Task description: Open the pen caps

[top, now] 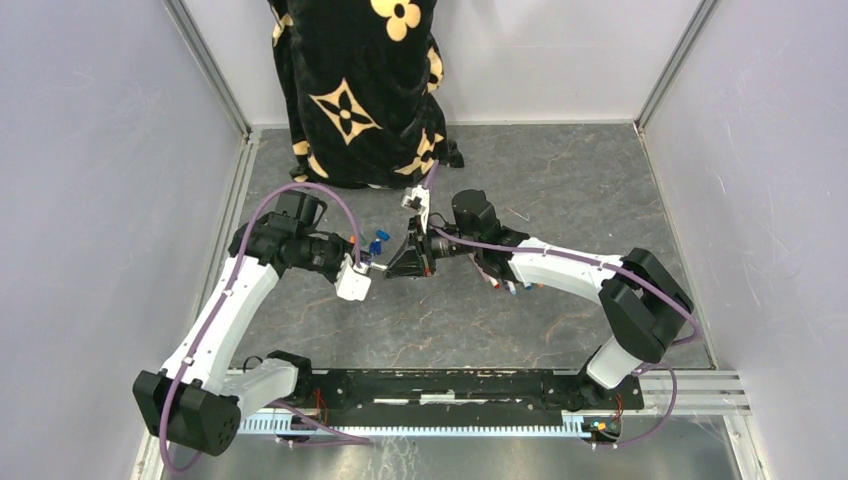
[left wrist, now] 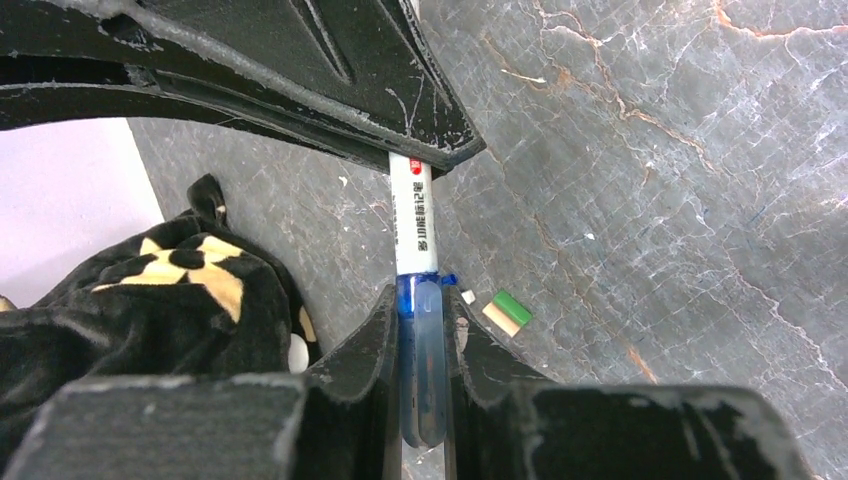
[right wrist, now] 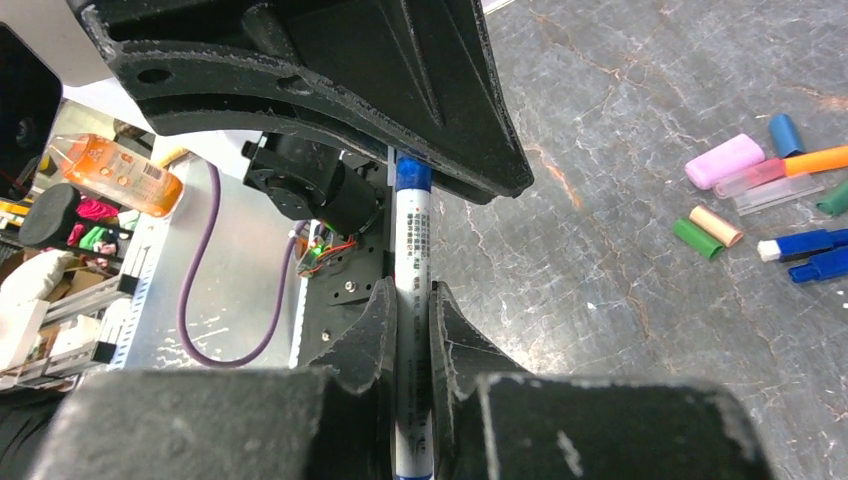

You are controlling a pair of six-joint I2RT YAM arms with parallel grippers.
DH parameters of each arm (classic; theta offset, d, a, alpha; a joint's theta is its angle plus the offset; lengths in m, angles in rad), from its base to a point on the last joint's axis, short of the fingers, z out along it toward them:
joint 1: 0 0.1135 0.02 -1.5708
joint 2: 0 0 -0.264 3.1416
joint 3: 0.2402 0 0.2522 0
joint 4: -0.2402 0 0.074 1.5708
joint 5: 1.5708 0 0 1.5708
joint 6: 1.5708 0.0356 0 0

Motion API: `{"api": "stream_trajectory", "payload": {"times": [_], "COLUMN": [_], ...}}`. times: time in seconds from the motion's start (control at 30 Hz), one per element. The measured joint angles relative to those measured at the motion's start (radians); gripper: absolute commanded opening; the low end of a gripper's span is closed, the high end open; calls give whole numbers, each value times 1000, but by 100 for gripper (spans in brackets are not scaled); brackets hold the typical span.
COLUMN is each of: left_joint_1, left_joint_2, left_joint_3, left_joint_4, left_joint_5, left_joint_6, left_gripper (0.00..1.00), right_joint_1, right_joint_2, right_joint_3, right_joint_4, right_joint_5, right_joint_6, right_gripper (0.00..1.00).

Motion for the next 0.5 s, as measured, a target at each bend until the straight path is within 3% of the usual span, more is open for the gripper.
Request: {"api": "stream_trajectory", "payload": {"times": [0.03,0.07,0.17,0.37,0.5], "left_joint_1": [0,0,0,18,11], "left_joint_2": [-5,-8,-10,-31,-18], "left_joint_3": [-5,-8,-10,-8,3], "left_joint_4": [0,0,-2,-53,-71], "left_joint_5": [1,2,-6,-149,-179], "left_joint_6": [0,0,0,-9,-26], "left_gripper": [2,2,2,2,2], "right_joint_1": [0,0,0,-34,-9], "right_joint_2": [2,3,4,87,155], "right_joint_3": [2,2,3,9,60], "right_joint_4": [-3,-5,-15,-169,-207], "right_joint_5": [-6,-10,-29,-65,-80], "right_joint_6": [1,2,11,42,60], "right_gripper": [6,19,37,42,55]}}
